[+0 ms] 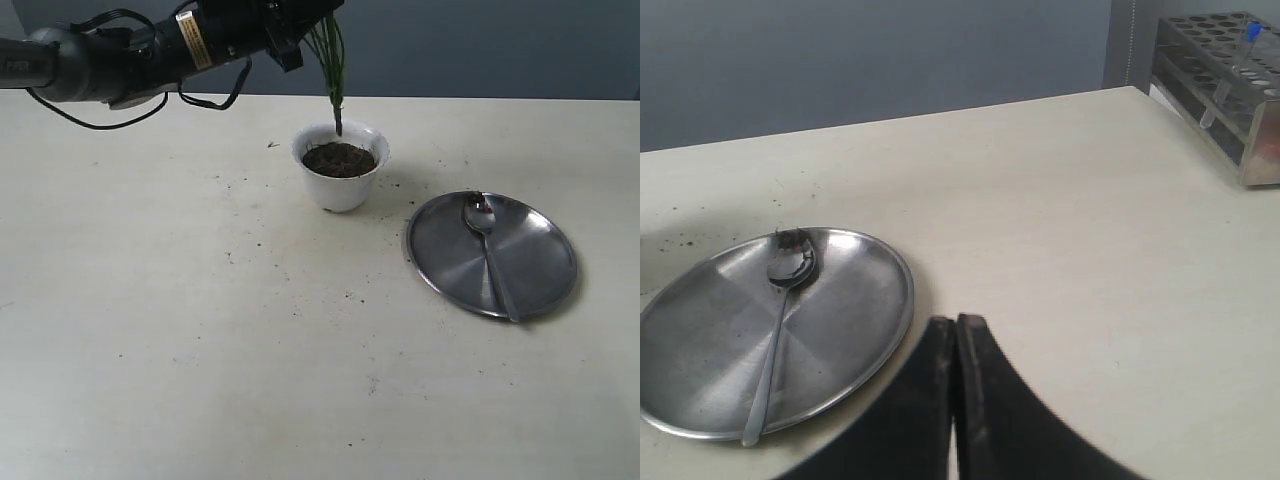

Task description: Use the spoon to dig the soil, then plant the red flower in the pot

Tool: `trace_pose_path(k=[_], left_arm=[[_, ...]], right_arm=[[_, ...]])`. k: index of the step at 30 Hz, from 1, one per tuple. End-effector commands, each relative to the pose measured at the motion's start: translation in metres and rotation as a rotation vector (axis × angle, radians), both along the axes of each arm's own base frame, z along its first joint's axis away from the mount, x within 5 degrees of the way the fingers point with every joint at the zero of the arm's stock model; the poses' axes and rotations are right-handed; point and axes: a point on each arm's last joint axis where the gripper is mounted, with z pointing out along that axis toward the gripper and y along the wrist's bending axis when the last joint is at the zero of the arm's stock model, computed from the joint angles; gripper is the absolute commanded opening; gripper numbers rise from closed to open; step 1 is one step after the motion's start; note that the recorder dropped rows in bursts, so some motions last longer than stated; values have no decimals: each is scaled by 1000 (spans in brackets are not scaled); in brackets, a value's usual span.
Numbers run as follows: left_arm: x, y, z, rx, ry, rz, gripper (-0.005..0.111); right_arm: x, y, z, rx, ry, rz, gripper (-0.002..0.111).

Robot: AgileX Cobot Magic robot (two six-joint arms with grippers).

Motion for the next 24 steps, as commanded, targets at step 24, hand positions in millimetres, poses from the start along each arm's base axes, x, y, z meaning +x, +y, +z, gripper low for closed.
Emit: trace_pose_path(k=[24], left_arm=[[-3, -11, -12, 62, 48, -58, 0]], right_arm=[[0, 0, 0, -3, -12, -5, -1]])
